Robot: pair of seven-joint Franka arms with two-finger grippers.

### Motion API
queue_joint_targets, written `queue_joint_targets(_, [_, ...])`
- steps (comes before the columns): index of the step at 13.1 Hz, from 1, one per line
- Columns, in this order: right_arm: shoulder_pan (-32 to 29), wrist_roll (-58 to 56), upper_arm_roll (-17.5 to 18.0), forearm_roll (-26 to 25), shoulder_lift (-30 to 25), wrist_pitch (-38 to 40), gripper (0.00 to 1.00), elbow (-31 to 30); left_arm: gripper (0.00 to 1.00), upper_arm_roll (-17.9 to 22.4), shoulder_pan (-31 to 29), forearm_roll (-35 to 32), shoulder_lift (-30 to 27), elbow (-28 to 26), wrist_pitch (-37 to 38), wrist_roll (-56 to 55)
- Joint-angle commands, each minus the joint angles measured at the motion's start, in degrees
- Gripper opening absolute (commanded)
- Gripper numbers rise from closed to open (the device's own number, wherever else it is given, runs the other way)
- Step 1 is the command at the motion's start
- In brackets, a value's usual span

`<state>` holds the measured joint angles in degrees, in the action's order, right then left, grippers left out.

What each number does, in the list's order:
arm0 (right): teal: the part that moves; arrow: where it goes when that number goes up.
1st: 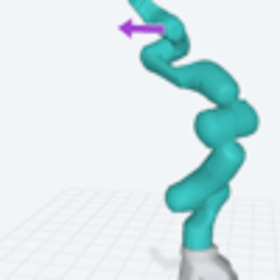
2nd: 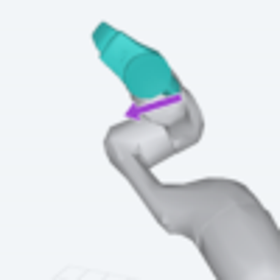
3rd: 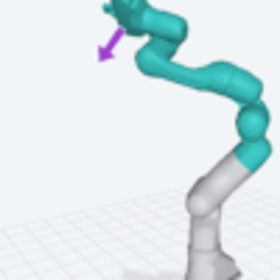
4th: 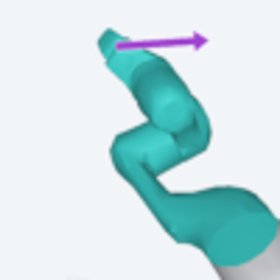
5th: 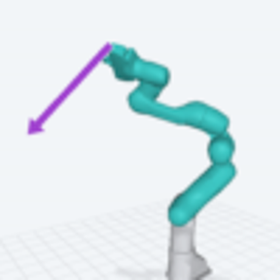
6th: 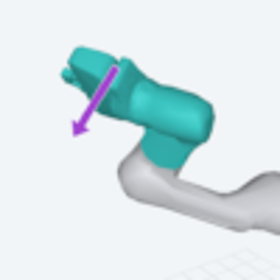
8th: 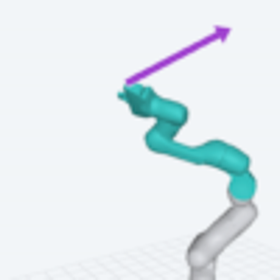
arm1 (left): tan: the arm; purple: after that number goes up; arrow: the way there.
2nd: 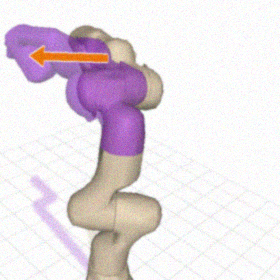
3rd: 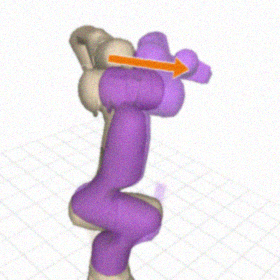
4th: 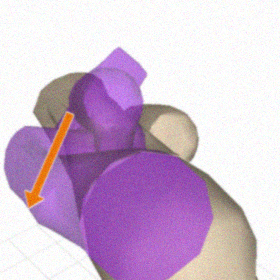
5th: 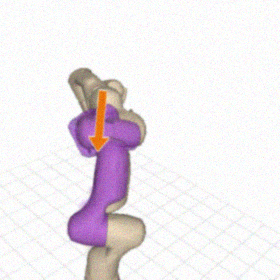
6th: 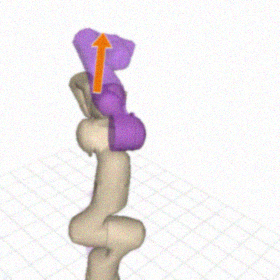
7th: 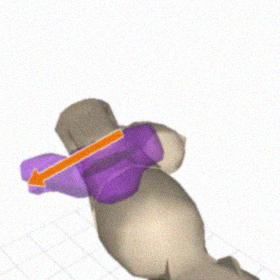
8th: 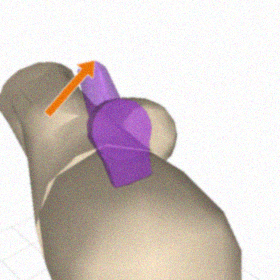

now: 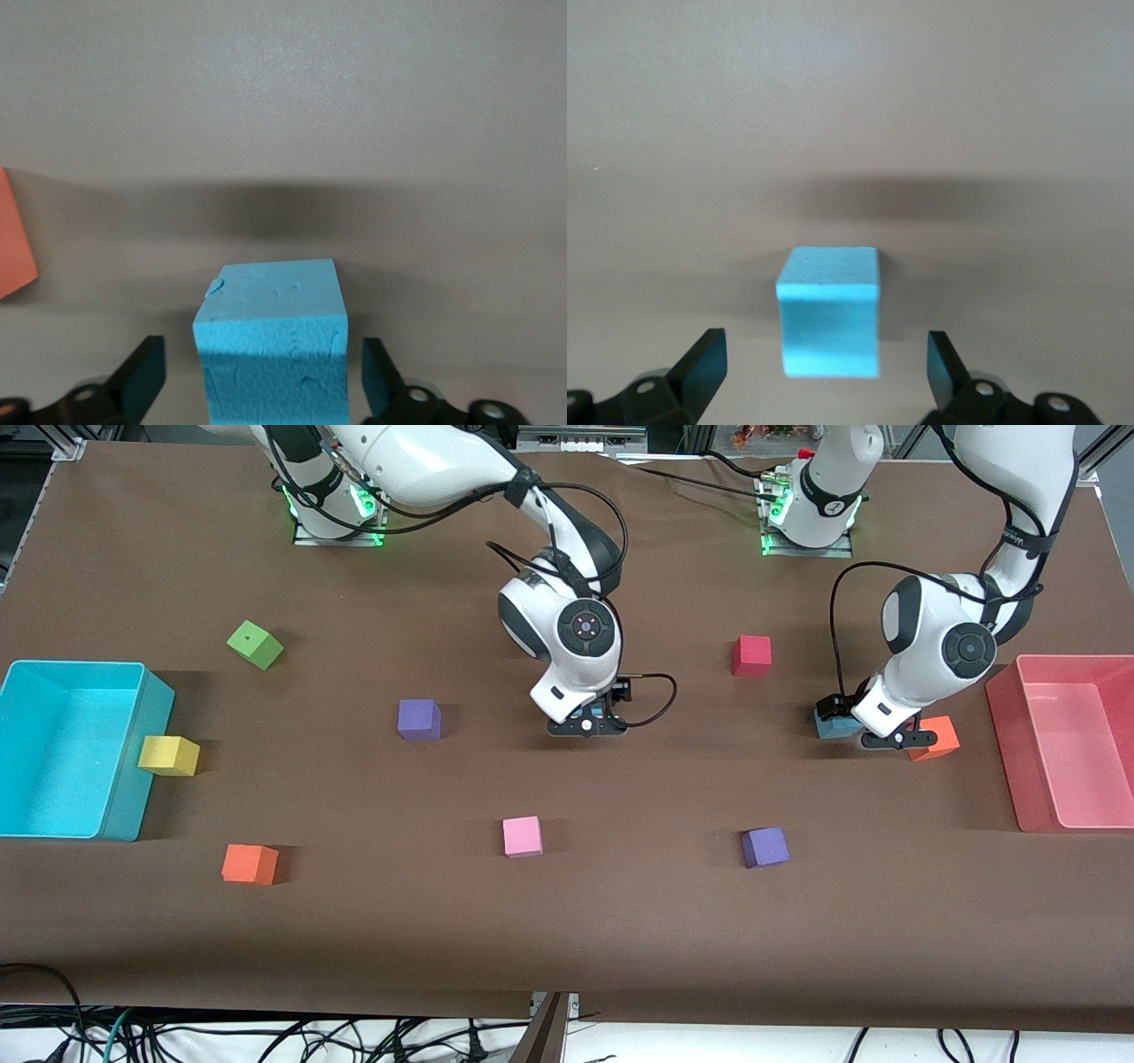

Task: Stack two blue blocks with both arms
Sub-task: 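Grasp the light blue cube with the left gripper while the right gripper carries its cube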

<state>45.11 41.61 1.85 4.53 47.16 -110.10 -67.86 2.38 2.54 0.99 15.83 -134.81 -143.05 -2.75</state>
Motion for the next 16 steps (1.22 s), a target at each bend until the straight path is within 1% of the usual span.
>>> queue_joint_targets(1, [-2.39, -10.27, 0.26, 1.18, -3.73, 3.92, 1.0, -0.78, 0.74, 0.08, 0.19, -0.46, 0.52, -0.28, -1.26, 0.29])
queue_joint_targets(2, [-3.01, -16.24, 0.26, 1.97, -4.18, 3.93, 1.0, -0.78, 0.66, 0.08, 0.19, -0.46, 0.61, -0.37, -1.26, 0.29])
queue_joint_targets(3, [-4.06, -22.83, 0.26, 4.41, -4.18, 3.23, 1.0, -0.78, 0.56, 0.08, 0.27, -0.46, 0.61, -0.37, -1.26, 0.2])
queue_joint_targets(4, [-5.2, -30.29, 0.18, 7.31, -4.18, 2.96, 1.0, -0.87, 0.41, 0.08, 0.28, -0.46, 0.52, -0.37, -1.17, 0.2])
queue_joint_targets(5, [-6.34, -37.32, 0.18, 9.34, -4.18, 2.09, 1.0, -0.87, 0.28, 0.08, 0.36, -0.46, 0.52, -0.37, -1.17, 0.2])
queue_joint_targets(6, [-7.05, -42.27, 0.18, 10.92, -4.1, 1.12, 1.0, -0.96, 0.13, 0.08, 0.54, -0.46, -0.09, -0.28, -0.65, 0.37])
queue_joint_targets(7, [-7.58, -45.97, 0.18, 12.42, -3.75, -0.45, 1.0, -1.13, 0.02, 0.08, 0.63, -0.55, -2.1, -0.19, 0.4, 0.9])
queue_joint_targets(8, [-6.89, -49.23, -0.26, 14.09, -4.27, -3.34, 1.0, -2.79, 0.0, -0.01, 1.15, -0.55, -4.9, 0.33, 2.5, 0.64])
queue_joint_targets(9, [-6.71, -50.74, -0.26, 14.63, -4.62, -7.2, 1.0, -5.59, 0.0, -0.01, 2.89, -0.55, -8.5, 1.12, 6.52, 0.2])
queue_joint_targets(11, [-6.79, -53.03, 0.0, 14.89, -6.02, -15.63, 1.0, -10.86, 0.0, -0.27, 5.62, -0.46, -12.47, 6.28, 15.74, -1.46])
queue_joint_targets(12, [-6.97, -53.56, 0.0, 15.85, -7.16, -19.07, 1.0, -14.2, 0.0, -0.54, 7.38, -0.37, -12.84, 9.79, 20.66, -2.52])
queue_joint_targets(13, [-7.06, -55.92, 0.26, 18.04, -9.52, -22.84, 1.0, -19.19, 0.0, -0.97, 8.87, 0.93, -12.75, 13.83, 24.63, -4.01])
queue_joint_targets(14, [-7.41, -60.73, 0.26, 20.41, -12.76, -26.19, 1.0, -24.89, 0.0, -2.98, 10.19, 2.95, -12.49, 17.26, 27.1, -5.5])
queue_joint_targets(15, [-8.19, -67.65, 0.35, 23.83, -14.71, -27.53, 1.0, -28.78, 0.0, -5.44, 10.47, 3.49, -12.4, 19.12, 27.82, -8.04])
queue_joint_targets(16, [-9.16, -75.72, 0.35, 28.04, -15.77, -27.45, 1.0, -31.17, 0.0, -7.64, 11.08, 3.58, -12.23, 19.84, 27.83, -10.76])
